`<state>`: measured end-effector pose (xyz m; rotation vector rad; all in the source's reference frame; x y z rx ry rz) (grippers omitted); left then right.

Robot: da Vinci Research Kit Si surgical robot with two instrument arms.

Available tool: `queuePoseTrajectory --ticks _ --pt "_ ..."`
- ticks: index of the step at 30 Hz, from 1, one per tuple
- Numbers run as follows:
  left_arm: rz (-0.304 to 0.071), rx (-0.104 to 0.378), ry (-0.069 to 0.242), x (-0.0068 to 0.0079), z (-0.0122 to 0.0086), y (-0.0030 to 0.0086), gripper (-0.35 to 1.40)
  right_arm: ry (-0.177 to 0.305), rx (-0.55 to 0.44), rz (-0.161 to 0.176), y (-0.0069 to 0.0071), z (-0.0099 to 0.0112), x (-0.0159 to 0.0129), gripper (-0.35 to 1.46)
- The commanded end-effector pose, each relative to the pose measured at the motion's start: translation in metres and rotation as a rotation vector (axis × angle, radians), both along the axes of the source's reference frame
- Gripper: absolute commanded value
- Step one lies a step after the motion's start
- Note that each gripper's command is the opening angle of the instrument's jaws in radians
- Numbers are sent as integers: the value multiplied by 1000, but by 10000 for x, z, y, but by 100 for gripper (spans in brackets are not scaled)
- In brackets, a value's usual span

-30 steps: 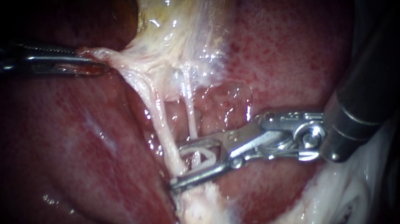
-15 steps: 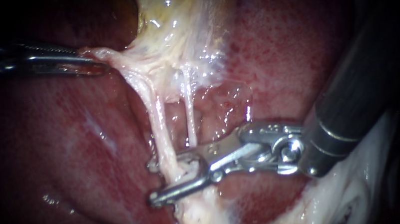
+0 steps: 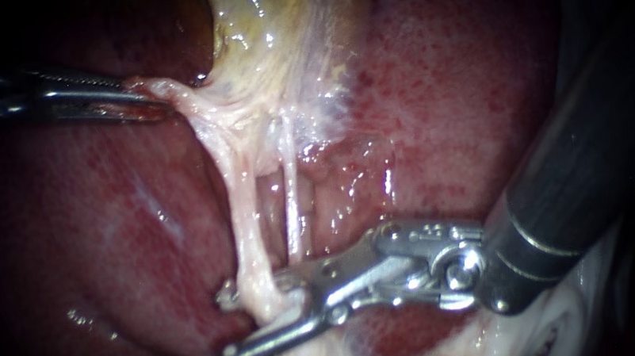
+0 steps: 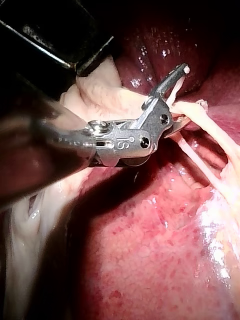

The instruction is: Clipping first clip left tube

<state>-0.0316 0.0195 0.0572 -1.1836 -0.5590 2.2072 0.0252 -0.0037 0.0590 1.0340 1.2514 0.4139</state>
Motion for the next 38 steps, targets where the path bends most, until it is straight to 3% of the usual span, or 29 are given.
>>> queuePoseTrajectory --ticks 1,7,16,22,38 --pt "1 0 -1 0 0 0 -35 -3 1 4 2 -2 0 46" --pt "1 0 -1 0 0 0 -35 -8 3 16 8 -3 -1 30" --pt "1 0 -1 -1 0 1 -35 -12 4 25 12 -4 -3 -8" --pt "1 0 -1 -1 1 1 -35 -40 71 23 14 -6 -5 -35" --pt "1 0 -1 -1 1 1 -35 -51 97 20 14 -3 -9 -35"
